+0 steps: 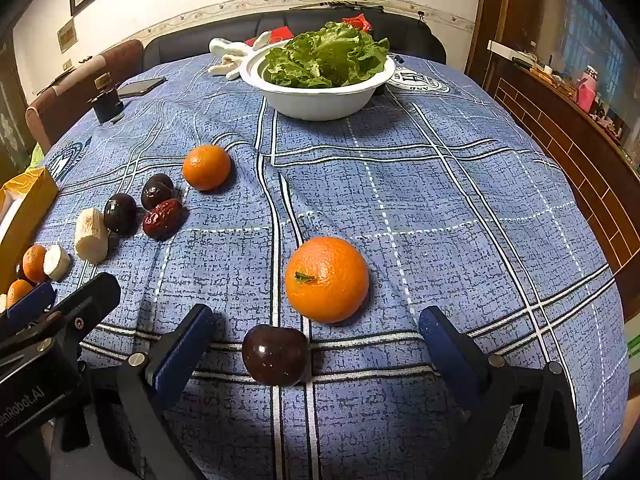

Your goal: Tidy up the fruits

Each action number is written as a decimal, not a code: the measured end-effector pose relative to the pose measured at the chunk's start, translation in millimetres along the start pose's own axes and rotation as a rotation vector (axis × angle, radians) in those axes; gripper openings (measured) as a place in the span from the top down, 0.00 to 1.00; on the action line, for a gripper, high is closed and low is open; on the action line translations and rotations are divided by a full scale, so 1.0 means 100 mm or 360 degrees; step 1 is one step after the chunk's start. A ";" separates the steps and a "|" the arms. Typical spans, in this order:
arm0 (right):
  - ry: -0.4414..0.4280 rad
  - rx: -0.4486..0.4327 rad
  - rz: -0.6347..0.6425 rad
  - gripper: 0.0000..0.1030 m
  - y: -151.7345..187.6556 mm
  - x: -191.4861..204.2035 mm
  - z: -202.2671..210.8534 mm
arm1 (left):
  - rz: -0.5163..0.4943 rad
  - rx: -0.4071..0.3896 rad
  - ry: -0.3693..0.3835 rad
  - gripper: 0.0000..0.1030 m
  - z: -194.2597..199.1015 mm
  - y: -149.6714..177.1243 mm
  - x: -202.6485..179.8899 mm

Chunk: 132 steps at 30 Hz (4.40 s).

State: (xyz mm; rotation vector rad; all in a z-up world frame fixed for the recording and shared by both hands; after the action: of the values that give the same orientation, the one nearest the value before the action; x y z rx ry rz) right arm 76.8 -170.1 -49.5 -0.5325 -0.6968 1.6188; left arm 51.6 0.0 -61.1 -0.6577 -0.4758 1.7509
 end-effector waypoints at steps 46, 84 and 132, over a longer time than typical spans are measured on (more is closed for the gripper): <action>-0.0002 0.0005 -0.0001 0.00 0.00 0.00 0.00 | -0.0056 0.0037 0.0179 0.00 0.09 0.09 -0.02; -0.0012 0.0158 -0.0023 0.00 0.04 -0.03 0.00 | -0.0105 -0.0968 -0.0119 0.00 3.18 -0.19 1.31; -0.0718 0.0012 0.0186 0.78 0.62 0.76 1.06 | -0.0197 0.0173 0.0344 0.69 0.89 0.59 0.26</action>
State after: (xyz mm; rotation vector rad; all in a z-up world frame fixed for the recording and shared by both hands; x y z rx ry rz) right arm -52.4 -115.5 -13.9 -0.2015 -1.0053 1.8734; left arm -54.4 11.1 -35.2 -0.7155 -0.2649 1.5568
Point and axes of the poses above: each gripper's, at about its wrist camera, not at the fingertips, and z roughly against the way its jaws point, x to its left, y to its underside, the point moved 8 cm from there along -z, roughly the way its jaws point, and after that the axes turned 1 degree about y, right-handed, at the moved point
